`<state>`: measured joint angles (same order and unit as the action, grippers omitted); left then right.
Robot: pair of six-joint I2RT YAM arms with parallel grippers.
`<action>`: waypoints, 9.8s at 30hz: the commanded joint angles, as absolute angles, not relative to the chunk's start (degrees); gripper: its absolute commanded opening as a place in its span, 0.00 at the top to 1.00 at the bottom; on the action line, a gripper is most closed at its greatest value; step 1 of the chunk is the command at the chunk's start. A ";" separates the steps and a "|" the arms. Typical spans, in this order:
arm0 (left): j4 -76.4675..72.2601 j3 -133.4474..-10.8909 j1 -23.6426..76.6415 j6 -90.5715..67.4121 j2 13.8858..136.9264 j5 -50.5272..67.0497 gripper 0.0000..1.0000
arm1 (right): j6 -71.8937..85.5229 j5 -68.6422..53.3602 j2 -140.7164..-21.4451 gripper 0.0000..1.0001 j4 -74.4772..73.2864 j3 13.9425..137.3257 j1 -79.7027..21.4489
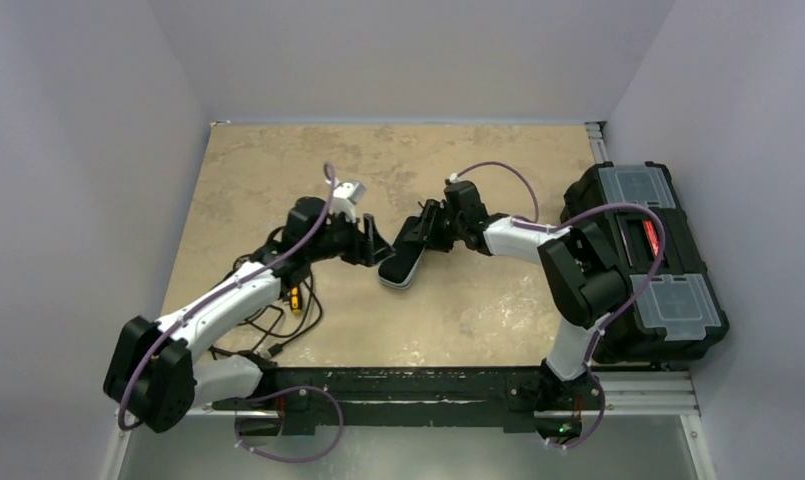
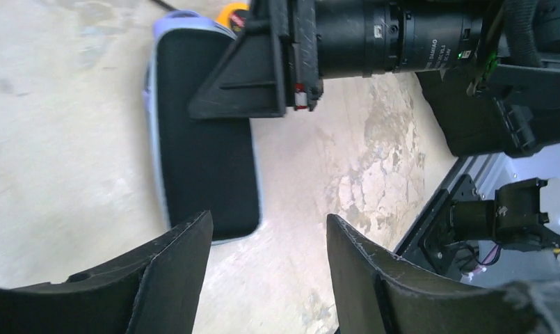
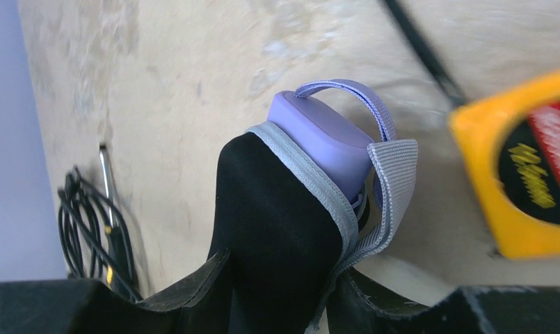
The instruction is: Open the umbrella
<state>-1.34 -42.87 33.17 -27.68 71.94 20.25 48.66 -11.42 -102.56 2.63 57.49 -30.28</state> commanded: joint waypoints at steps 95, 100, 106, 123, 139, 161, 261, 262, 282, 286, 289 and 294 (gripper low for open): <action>16.07 -59.80 26.16 -13.36 95.20 12.45 0.54 | 5.81 -35.60 -105.17 0.83 -28.73 71.36 -20.94; 14.83 -58.64 24.98 -11.52 90.74 13.05 0.51 | 9.25 -37.93 -101.91 1.00 -26.07 68.67 -20.67; 16.16 -59.07 28.90 -14.87 83.62 12.35 0.40 | 13.47 -37.39 -101.09 1.00 -21.45 65.05 -20.69; 29.27 -70.94 38.95 -27.87 101.87 -5.07 0.39 | 17.23 -36.48 -100.66 1.00 -16.85 62.49 -20.82; 29.13 -74.92 38.64 -29.36 110.59 -3.23 0.33 | 16.28 -35.94 -100.57 1.00 -16.70 62.05 -21.05; 25.18 -76.60 34.62 -24.04 91.87 6.21 1.00 | 19.34 -24.51 -104.08 1.00 -12.85 67.29 -21.32; 53.53 -86.38 33.05 55.64 66.33 58.18 0.42 | -53.47 -54.94 -81.14 1.00 -57.94 85.74 -39.13; 53.66 -86.20 33.39 55.64 66.61 58.32 0.43 | -53.58 -54.69 -81.17 1.00 -57.92 85.89 -39.62; 55.55 -82.62 40.00 57.67 69.26 54.91 0.63 | -54.32 -53.71 -80.66 1.00 -56.37 87.38 -42.41; 55.24 -84.77 40.18 54.85 68.89 55.70 0.95 | -57.52 -51.94 -80.30 1.00 -58.05 85.79 -42.54; 54.77 -86.02 40.05 52.45 66.86 55.17 1.00 | -58.36 -52.64 -79.80 1.00 -58.16 84.19 -42.47; 51.81 -87.98 35.32 45.36 61.67 57.87 1.00 | -61.91 -51.82 -76.49 1.00 -60.92 76.60 -42.26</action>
<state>54.85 -83.18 39.11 52.40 67.07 54.22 -56.34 -51.92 -80.84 -58.19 81.80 -42.37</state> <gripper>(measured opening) 0.287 0.401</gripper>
